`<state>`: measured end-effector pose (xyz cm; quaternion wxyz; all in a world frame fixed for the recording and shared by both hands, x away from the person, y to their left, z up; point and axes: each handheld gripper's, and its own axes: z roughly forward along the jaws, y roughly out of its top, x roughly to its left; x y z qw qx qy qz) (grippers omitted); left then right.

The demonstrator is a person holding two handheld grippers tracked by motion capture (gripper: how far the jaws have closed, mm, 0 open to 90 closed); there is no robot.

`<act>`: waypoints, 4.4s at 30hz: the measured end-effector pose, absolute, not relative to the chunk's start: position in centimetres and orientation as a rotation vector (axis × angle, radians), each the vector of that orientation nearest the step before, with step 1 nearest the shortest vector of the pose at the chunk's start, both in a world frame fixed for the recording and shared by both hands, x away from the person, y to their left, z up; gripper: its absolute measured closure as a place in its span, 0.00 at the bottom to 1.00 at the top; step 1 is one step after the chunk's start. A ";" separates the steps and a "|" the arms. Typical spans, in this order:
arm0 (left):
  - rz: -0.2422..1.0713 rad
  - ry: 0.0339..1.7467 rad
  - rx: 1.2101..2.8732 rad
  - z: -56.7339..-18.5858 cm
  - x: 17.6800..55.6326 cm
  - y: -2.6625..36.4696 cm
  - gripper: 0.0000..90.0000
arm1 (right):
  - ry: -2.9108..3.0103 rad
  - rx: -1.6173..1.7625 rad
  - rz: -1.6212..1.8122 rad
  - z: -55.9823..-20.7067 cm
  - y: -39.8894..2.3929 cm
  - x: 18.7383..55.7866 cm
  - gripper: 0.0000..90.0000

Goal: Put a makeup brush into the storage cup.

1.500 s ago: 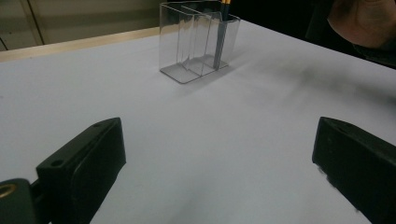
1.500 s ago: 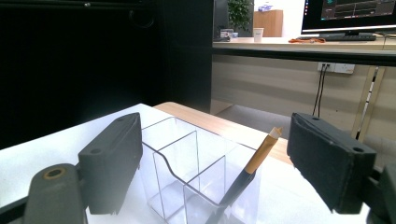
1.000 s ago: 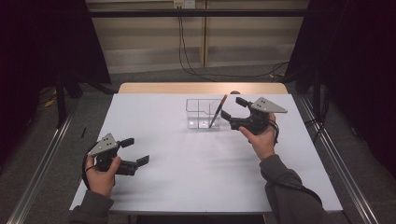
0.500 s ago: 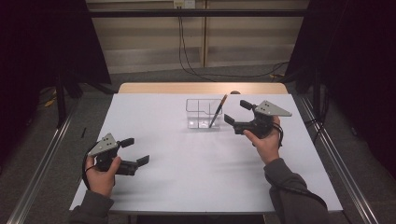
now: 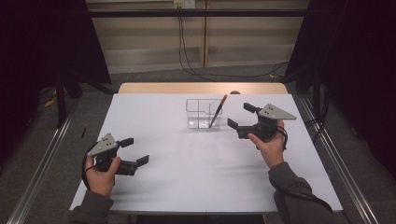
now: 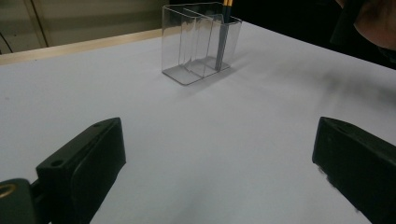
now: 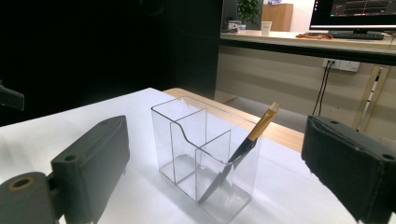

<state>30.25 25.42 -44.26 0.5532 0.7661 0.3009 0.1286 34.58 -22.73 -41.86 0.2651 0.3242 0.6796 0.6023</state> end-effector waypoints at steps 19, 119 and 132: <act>0.302 0.690 1.808 -44.2 30.3 25.4 0.03 | 1.846 0.876 1.634 -42.2 -24.2 33.0 0.05; 0.334 0.713 1.803 -44.0 30.1 25.4 0.03 | 1.971 0.907 1.510 -44.7 -29.8 27.2 0.02; 0.338 0.710 1.805 -44.0 30.2 25.4 0.03 | 1.974 0.926 1.498 -45.0 -30.5 26.3 0.02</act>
